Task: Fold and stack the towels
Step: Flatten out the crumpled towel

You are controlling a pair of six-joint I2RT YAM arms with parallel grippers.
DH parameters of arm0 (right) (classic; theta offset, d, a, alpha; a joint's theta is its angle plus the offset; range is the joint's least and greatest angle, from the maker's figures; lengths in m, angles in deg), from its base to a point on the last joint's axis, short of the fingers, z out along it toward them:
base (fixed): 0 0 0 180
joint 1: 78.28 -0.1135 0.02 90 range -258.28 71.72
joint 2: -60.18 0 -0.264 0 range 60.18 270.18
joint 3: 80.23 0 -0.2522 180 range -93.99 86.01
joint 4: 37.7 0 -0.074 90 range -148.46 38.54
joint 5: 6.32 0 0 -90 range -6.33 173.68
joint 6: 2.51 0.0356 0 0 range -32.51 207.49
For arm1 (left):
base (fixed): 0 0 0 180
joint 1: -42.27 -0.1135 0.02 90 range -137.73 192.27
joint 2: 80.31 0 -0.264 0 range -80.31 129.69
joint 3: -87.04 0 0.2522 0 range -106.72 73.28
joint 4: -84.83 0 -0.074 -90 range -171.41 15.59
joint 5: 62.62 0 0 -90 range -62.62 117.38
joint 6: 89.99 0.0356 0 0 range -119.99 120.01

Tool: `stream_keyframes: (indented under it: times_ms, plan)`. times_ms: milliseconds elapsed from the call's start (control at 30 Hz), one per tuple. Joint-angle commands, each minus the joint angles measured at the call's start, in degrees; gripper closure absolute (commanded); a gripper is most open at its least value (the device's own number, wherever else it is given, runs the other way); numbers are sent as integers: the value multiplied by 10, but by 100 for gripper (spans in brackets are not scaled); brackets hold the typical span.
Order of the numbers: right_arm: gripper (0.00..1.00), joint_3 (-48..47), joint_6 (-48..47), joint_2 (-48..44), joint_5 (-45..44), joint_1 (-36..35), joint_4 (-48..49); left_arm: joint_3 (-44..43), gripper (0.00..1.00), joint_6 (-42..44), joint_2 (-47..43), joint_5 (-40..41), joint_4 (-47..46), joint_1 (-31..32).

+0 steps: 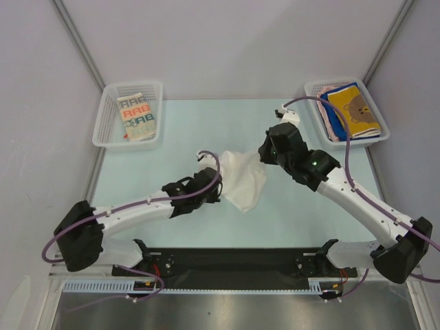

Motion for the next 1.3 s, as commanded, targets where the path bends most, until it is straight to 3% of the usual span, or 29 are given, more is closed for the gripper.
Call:
stream_keyframes:
  times_ms: [0,133,267,500,767,1033,1233,1267]
  plan:
    - [100,-15,-10,-28,6,18,1,-26,100,-2,-84,-68,3,-49]
    - [100,-24,-16,-40,15,44,-7,-26,100,-11,-148,-166,3,-104]
    - [100,-47,-23,-50,34,77,-12,-58,100,-7,-185,-200,20,-129]
    - [100,-123,-62,-26,95,159,28,-137,100,-27,-171,-311,-28,-251]
    - [100,-203,-103,50,153,215,139,-299,100,-35,-62,-342,-106,-322]
    - [100,-342,-145,210,181,244,244,-480,100,-45,136,-381,-201,-386]
    - [100,-541,-163,358,171,264,252,-724,100,-67,317,-445,-226,-416]
    - [100,-572,-168,380,170,266,252,-810,100,-68,373,-452,-217,-419]
